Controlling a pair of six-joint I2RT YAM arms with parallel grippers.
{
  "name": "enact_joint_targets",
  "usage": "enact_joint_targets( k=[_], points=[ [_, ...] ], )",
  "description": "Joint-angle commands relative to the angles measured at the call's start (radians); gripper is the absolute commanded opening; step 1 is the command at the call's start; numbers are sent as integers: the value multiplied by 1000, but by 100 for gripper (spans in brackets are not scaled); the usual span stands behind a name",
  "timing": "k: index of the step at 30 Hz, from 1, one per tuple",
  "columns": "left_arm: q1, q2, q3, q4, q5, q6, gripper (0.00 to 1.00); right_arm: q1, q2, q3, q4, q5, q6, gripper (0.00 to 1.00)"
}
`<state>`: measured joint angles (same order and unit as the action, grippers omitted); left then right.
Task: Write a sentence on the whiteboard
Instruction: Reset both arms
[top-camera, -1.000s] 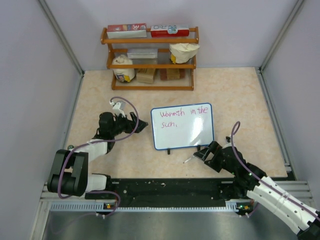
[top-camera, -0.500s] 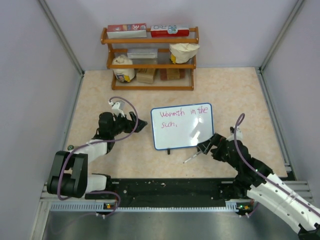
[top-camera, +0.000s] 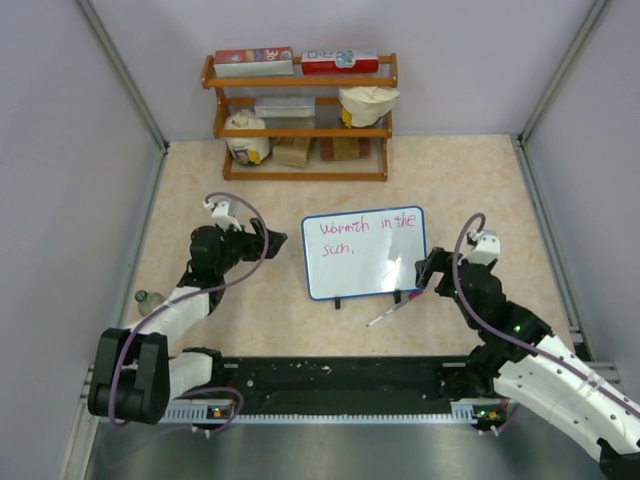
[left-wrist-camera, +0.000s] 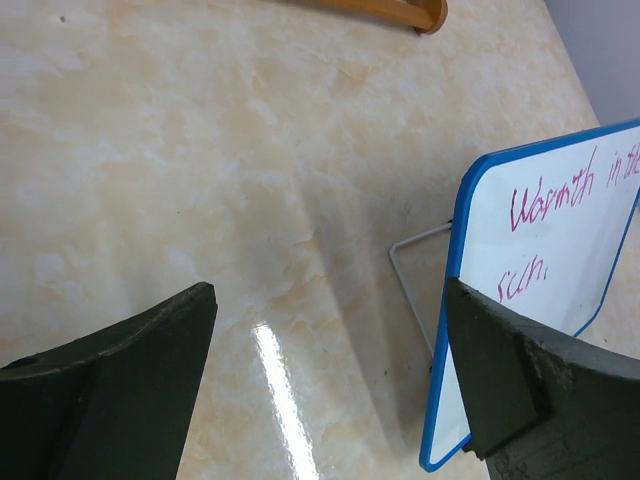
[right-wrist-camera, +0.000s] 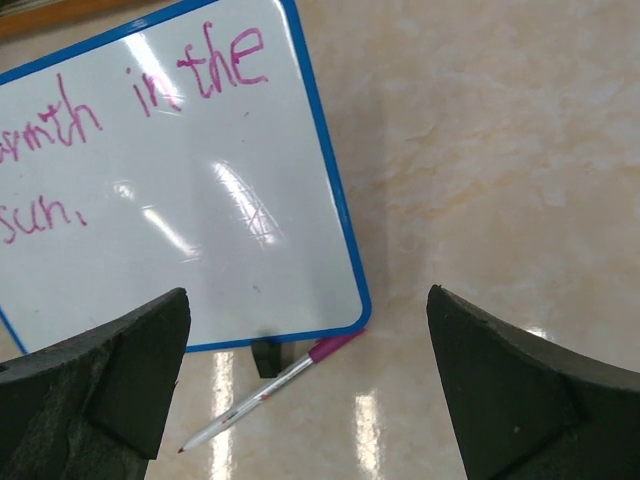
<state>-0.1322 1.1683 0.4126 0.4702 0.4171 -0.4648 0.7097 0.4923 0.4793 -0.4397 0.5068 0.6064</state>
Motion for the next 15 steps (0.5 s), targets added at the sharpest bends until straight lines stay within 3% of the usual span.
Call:
enact_joint_targets(
  k=[1, 6, 11, 12, 15],
  points=[
    [5, -50, -28, 24, -54, 9, 99, -12, 45, 41, 50, 125, -158, 99],
    [5, -88, -47, 30, -55, 25, 99, -128, 52, 3, 142, -2, -266, 99],
    [5, -177, -87, 36, -75, 46, 99, -429, 51, -83, 353, -267, -290, 99],
    [5, -199, -100, 41, -78, 52, 99, -494, 51, -125, 395, -266, -303, 99],
    [5, -307, -150, 84, -90, 89, 99, -516, 66, -200, 567, -145, -404, 99]
  ],
)
